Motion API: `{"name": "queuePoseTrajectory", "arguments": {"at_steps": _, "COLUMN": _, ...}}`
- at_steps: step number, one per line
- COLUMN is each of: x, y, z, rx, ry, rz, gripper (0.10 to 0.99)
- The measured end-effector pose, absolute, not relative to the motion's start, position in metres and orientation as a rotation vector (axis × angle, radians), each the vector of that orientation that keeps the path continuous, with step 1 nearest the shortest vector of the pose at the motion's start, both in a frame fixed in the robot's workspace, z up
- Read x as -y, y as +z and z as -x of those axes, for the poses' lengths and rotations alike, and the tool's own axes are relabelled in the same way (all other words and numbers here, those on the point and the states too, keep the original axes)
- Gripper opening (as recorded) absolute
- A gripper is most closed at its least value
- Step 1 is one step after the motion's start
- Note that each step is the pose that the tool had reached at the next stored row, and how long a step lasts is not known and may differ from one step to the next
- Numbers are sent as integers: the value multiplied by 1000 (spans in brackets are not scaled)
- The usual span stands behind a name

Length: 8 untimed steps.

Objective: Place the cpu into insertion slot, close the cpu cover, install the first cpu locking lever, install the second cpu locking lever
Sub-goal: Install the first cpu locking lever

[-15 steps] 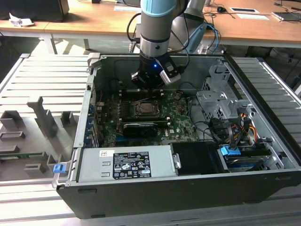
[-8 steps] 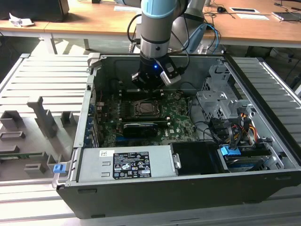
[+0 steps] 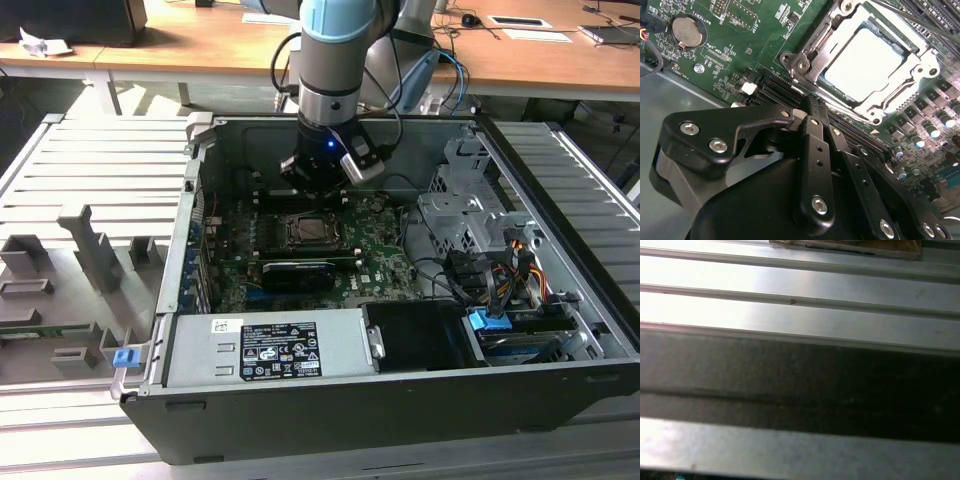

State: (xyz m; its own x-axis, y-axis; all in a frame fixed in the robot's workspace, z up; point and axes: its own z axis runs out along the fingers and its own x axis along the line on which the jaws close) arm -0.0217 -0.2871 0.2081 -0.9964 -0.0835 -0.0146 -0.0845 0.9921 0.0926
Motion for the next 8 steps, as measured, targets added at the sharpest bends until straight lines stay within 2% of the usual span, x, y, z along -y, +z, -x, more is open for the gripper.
{"name": "queuePoseTrajectory", "arguments": {"at_steps": 8, "x": 287, "y": 205, "z": 19, "rx": -3125, "ry": 145, "rz": 132, "gripper": 106}}
